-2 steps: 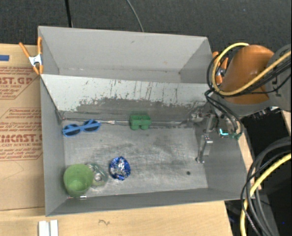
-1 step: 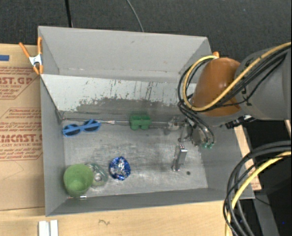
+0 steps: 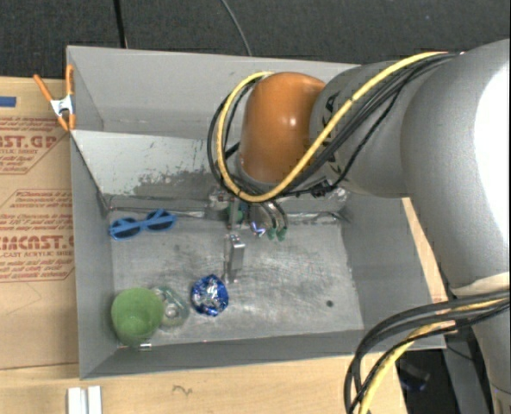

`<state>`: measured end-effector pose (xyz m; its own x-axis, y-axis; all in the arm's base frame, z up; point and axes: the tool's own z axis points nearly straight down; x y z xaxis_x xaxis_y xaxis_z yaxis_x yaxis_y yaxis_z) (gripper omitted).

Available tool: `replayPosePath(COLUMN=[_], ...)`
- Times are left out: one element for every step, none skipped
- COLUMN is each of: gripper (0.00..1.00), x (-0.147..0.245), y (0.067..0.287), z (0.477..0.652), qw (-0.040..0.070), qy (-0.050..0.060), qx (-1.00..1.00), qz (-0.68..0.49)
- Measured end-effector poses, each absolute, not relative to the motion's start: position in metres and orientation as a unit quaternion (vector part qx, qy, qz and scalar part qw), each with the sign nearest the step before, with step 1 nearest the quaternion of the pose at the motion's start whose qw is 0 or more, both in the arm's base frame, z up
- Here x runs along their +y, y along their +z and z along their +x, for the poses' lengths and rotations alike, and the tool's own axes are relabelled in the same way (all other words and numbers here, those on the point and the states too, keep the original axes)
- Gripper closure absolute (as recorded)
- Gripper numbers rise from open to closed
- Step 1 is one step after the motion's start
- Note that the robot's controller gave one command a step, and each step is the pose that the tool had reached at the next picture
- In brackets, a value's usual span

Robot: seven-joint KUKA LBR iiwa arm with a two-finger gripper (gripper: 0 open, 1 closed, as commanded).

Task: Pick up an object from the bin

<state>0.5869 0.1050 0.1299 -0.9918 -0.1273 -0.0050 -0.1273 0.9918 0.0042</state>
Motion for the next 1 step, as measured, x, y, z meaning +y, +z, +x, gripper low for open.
replayPosePath(gripper=[0.00], x=[0.1030], y=[0.0692], z=[0.5202], qw=[0.003], qy=[0.001], qx=[0.998], qz=[-0.067])
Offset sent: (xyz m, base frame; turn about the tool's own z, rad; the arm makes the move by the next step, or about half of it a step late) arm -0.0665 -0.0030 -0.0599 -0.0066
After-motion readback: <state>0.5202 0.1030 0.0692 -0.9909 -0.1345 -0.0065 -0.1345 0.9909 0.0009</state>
